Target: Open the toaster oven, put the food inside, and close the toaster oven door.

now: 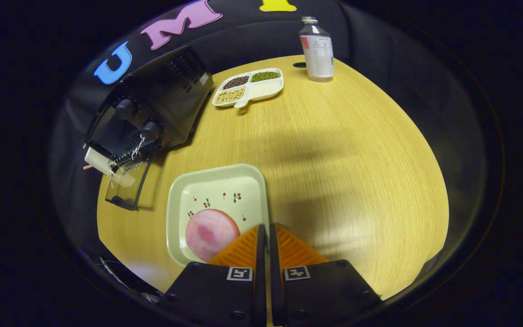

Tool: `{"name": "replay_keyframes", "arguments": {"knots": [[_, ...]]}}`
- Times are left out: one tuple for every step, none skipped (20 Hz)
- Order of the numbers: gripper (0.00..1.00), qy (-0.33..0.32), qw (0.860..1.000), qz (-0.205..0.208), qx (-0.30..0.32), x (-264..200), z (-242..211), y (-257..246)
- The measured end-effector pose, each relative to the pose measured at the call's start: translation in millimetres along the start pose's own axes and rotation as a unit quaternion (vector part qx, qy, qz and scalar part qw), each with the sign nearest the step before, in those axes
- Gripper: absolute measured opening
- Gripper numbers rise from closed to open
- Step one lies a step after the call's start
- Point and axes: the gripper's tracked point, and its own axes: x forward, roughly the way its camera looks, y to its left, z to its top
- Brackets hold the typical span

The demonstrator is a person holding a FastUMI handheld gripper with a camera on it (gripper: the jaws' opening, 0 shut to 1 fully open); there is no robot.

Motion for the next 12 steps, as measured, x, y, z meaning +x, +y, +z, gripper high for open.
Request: {"name": "replay_keyframes", "arguments": {"knots": [[0.10, -0.003, 1.000, 0.001, 0.007, -1, 2, 0], [0.10, -0.003, 1.000, 0.006, 0.026, 1, 0, 2], [0.06, 0.000, 0.998, 0.019, 0.053, -2, -1, 5], [0.06, 0.006, 0.996, 0.036, 0.084, -1, -3, 8], [0.06, 0.012, 0.991, 0.053, 0.119, -1, -5, 10], [0.06, 0.018, 0.985, 0.071, 0.158, 1, -7, 14], [0.06, 0.028, 0.976, 0.090, 0.194, -1, -9, 18], [0.06, 0.028, 0.968, 0.100, 0.230, -1, -9, 19], [0.06, 0.028, 0.959, 0.111, 0.259, -2, -11, 20], [0.06, 0.028, 0.951, 0.120, 0.283, -5, -12, 21], [0.06, 0.026, 0.943, 0.130, 0.306, -6, -11, 21], [0.06, 0.027, 0.935, 0.140, 0.325, -7, -10, 22]]}}
